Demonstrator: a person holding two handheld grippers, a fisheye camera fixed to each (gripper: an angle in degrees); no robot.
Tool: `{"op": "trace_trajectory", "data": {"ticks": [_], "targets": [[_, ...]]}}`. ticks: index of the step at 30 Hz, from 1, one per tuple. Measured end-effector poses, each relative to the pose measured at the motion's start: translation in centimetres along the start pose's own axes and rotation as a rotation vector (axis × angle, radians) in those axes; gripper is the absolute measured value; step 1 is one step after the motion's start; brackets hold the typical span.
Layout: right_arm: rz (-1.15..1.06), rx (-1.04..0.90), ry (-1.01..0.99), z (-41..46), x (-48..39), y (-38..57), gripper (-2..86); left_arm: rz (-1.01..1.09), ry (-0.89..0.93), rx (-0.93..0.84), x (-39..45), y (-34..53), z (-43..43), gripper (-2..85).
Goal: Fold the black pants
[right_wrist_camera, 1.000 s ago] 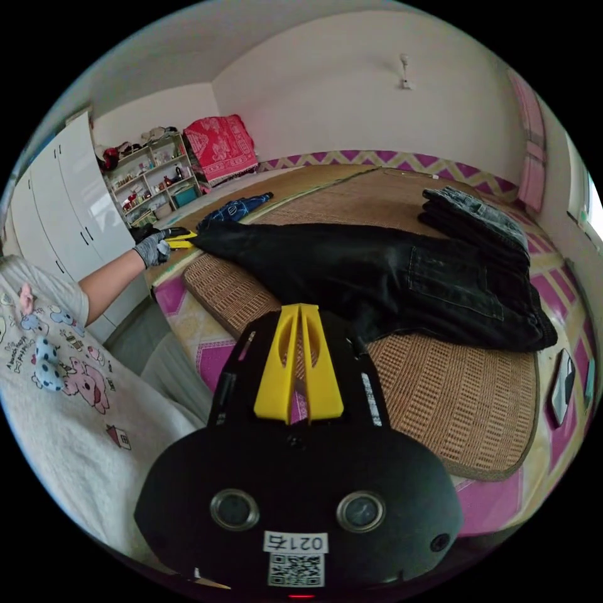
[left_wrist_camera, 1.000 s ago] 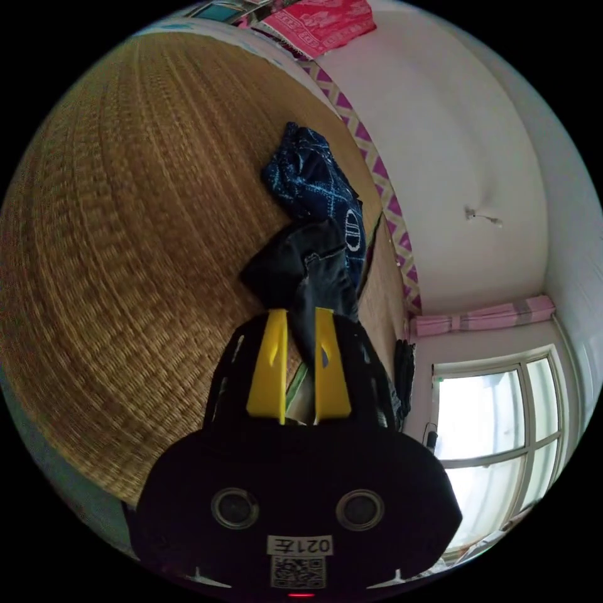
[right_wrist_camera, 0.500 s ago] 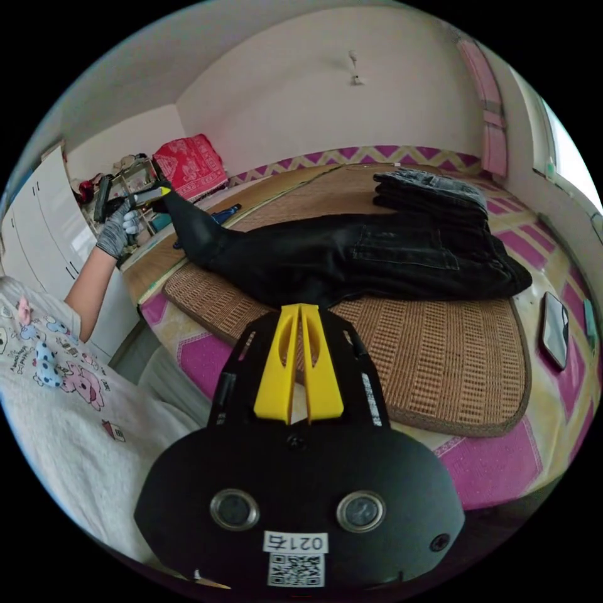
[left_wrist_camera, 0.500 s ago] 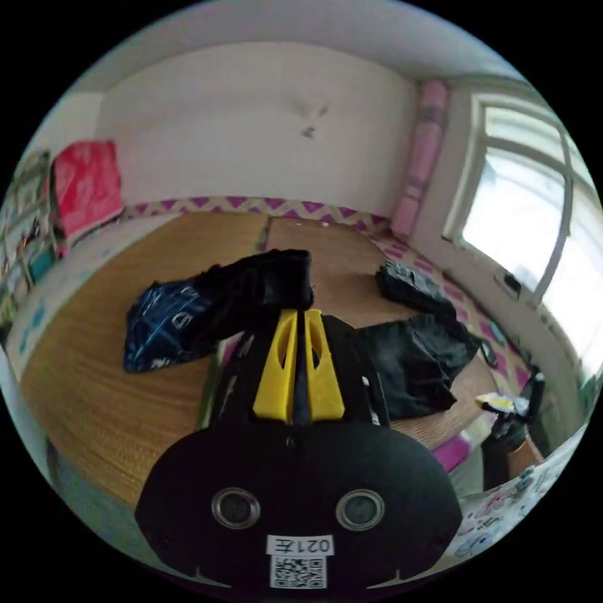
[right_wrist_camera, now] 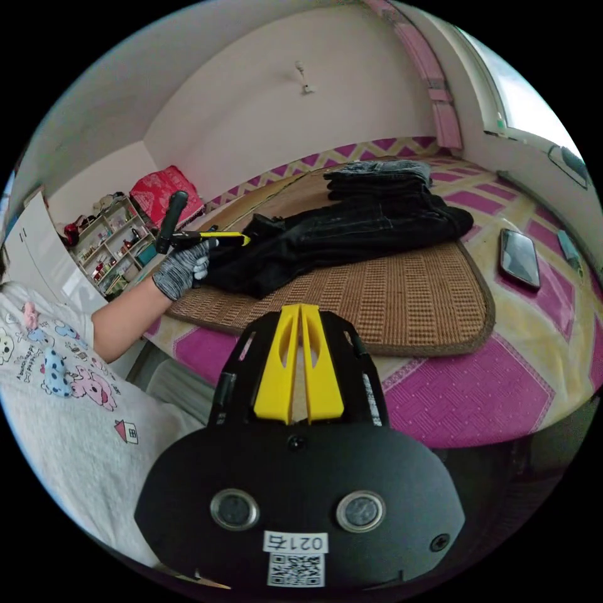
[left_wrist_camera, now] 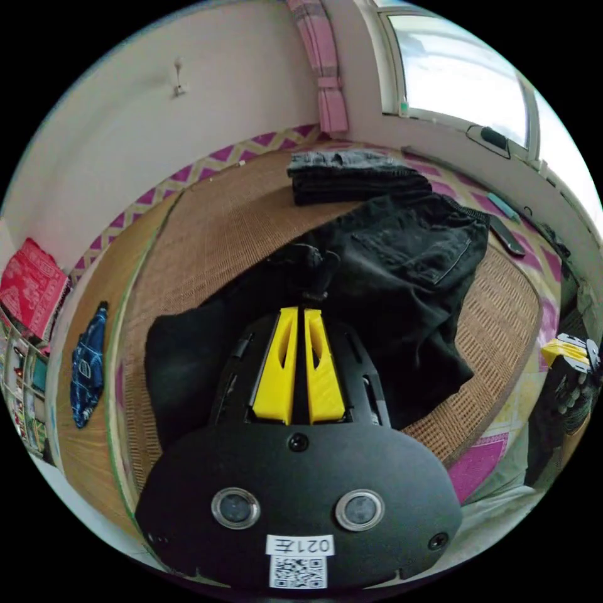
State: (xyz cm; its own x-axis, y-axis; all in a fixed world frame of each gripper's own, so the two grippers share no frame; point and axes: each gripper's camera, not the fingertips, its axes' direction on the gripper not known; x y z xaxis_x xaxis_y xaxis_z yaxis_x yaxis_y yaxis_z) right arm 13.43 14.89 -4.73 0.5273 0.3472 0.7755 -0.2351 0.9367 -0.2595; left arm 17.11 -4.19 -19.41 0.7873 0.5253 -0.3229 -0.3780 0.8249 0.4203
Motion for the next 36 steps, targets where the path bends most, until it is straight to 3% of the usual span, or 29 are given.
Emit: {"op": "trace_trajectory", "data": {"ticks": [3,10,13,15,19,20,24,27,32,36], "targets": [[0.022,-0.004,-0.006,0.1,1.4,0.0,-1.0,0.015,0.013,0.032,2.8,-1.8,0.0,-0.9],[0.013,0.021,-0.029,-0.2,2.2,-1.1,-0.8,0.059,0.008,-0.1,8.2,-3.0,6.0,-0.3],[0.014,0.012,-0.025,-0.1,3.2,-1.9,-0.2,0.065,0.057,-0.078,8.6,-3.1,5.9,3.4],[0.057,0.03,-0.011,0.0,4.6,-3.0,1.2,0.088,0.175,-0.049,8.5,-3.1,5.7,5.8],[0.317,0.12,-0.078,0.3,11.1,-6.7,8.1,0.097,0.709,-0.039,6.4,-2.7,6.4,2.7],[0.362,0.137,-0.094,0.4,12.2,-7.2,8.7,0.048,0.758,-0.014,5.4,-2.4,6.3,1.7],[0.599,0.144,-0.023,3.0,18.1,-11.1,12.2,-0.012,0.661,0.064,3.5,-0.6,4.3,-0.1],[0.734,0.108,-0.094,6.0,20.9,-13.1,13.5,-0.011,0.51,0.058,2.4,1.2,2.6,1.7],[0.838,0.146,-0.093,9.2,21.7,-16.4,13.1,-0.071,0.198,0.032,-0.7,5.5,-0.2,7.8],[0.921,0.171,-0.123,12.0,21.2,-18.6,9.7,-0.192,0.09,0.015,-3.8,8.7,-1.6,4.3]]}}
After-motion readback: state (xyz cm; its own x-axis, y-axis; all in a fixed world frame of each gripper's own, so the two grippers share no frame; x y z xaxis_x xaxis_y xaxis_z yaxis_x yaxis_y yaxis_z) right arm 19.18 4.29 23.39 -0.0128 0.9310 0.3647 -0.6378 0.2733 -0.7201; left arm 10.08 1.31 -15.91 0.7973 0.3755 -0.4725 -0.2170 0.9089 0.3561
